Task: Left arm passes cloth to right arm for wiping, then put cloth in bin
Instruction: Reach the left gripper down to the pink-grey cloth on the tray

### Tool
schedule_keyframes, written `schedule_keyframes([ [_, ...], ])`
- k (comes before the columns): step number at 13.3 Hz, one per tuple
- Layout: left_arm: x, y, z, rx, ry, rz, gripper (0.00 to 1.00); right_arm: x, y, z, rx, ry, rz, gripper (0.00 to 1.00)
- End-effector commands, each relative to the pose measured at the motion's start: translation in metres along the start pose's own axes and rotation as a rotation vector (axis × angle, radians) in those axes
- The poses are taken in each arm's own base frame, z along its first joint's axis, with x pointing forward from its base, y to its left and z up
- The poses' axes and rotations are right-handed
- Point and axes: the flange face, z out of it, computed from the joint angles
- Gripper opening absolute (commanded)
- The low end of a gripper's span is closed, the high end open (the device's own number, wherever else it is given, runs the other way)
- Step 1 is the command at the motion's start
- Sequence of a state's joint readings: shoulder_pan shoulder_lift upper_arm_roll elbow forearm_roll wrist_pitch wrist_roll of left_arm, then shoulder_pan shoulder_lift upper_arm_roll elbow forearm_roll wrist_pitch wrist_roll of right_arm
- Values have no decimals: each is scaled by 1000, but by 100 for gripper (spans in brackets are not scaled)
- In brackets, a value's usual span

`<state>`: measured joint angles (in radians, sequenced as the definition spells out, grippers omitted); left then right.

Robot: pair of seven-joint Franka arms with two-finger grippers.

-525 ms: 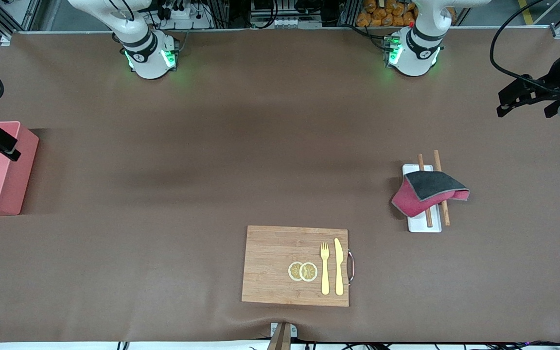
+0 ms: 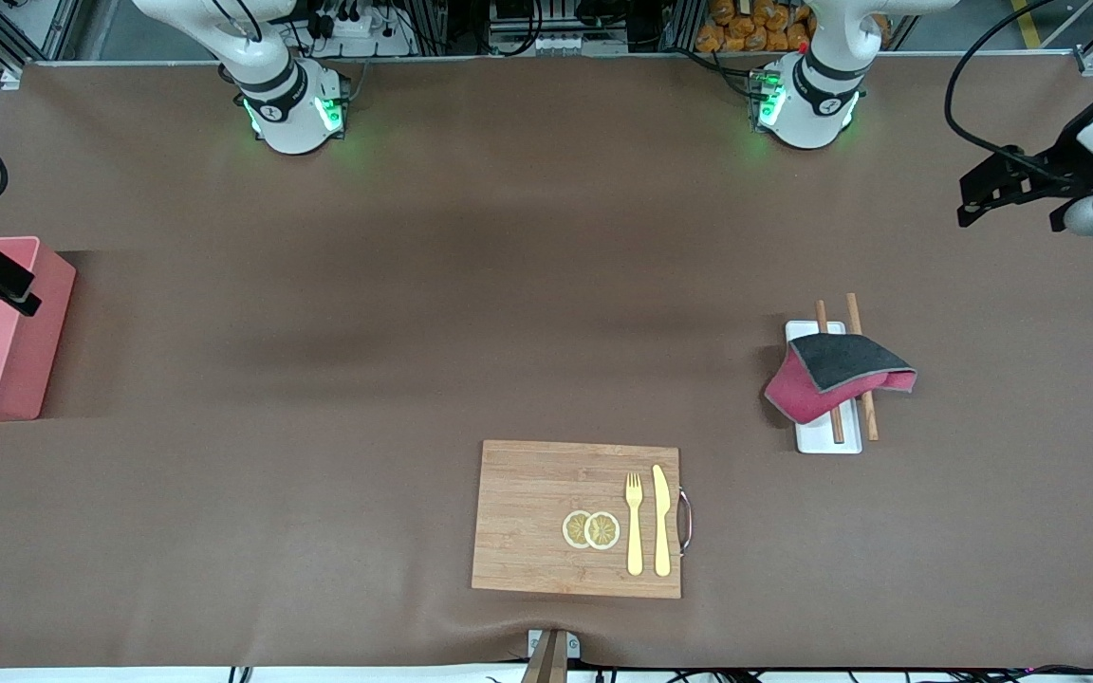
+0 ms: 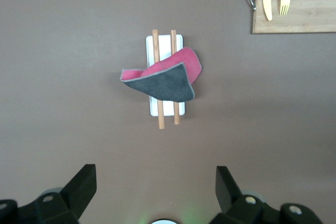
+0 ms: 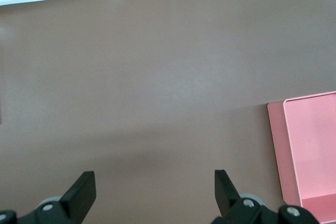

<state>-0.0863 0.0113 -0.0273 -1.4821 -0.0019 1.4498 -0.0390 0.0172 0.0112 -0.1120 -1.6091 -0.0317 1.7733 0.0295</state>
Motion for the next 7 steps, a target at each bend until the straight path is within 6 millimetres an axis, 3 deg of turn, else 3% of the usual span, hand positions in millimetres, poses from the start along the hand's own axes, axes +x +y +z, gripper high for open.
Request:
schedule_keyframes([
  [1, 32, 14, 43, -40, -58, 38, 100, 3, 0, -1, 11, -8, 12, 100],
  [3, 70, 26, 94, -113, -63, 73, 100, 3, 1, -1, 11, -8, 13, 100],
  [7, 106, 28, 178, -129, -122, 286, 100, 2, 1, 1, 12, -14, 13, 100],
])
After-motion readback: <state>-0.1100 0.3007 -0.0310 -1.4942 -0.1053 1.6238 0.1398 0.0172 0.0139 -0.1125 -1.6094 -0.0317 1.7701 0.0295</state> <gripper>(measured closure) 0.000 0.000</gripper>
